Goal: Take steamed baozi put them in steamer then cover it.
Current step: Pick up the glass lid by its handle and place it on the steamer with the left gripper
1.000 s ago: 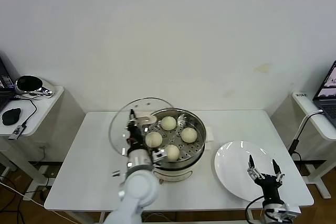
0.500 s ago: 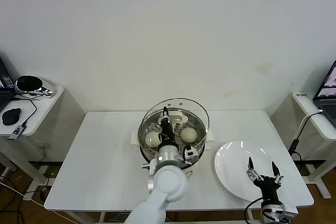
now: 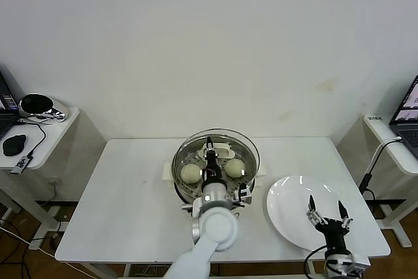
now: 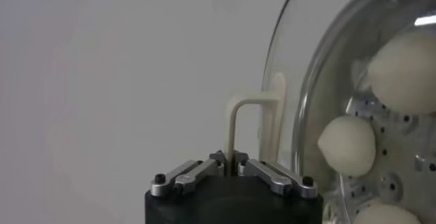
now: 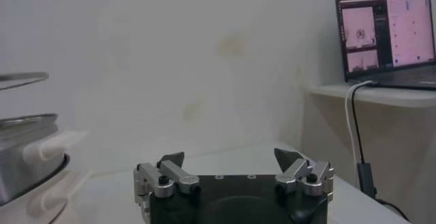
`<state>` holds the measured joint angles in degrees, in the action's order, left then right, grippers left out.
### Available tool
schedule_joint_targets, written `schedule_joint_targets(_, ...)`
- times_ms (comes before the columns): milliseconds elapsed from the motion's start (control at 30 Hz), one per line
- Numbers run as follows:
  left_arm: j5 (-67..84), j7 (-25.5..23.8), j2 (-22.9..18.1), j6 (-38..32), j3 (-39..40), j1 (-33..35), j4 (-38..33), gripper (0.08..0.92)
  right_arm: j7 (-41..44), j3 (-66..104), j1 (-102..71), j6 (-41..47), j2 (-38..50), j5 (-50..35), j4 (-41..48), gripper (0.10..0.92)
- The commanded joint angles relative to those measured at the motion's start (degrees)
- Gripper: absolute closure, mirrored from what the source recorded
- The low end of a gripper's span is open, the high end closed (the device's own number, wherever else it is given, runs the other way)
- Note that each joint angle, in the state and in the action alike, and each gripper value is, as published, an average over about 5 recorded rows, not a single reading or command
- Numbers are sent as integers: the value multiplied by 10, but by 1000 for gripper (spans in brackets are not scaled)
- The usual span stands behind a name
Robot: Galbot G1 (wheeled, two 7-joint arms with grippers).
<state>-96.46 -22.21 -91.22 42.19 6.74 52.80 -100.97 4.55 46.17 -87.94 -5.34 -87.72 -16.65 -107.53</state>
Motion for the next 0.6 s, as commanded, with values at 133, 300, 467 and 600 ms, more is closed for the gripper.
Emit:
schedule_joint_targets(133, -13, -30, -5, 27, -6, 5, 9, 863, 1, -1, -1, -2, 0, 3, -1, 203)
schedule_joint_targets(300, 3, -25, -5, 26, -10, 2, 9, 863, 1, -2, -3, -3, -1, 4, -2, 203)
schedule_joint_targets(467, 13, -16, -5, 26, -13, 3, 13, 863, 1, -2, -5, -4, -1, 5, -5, 203)
schedule_joint_targets(600, 19, -11, -5, 26, -13, 3, 21, 863, 1, -2, -6, -5, -2, 7, -5, 203)
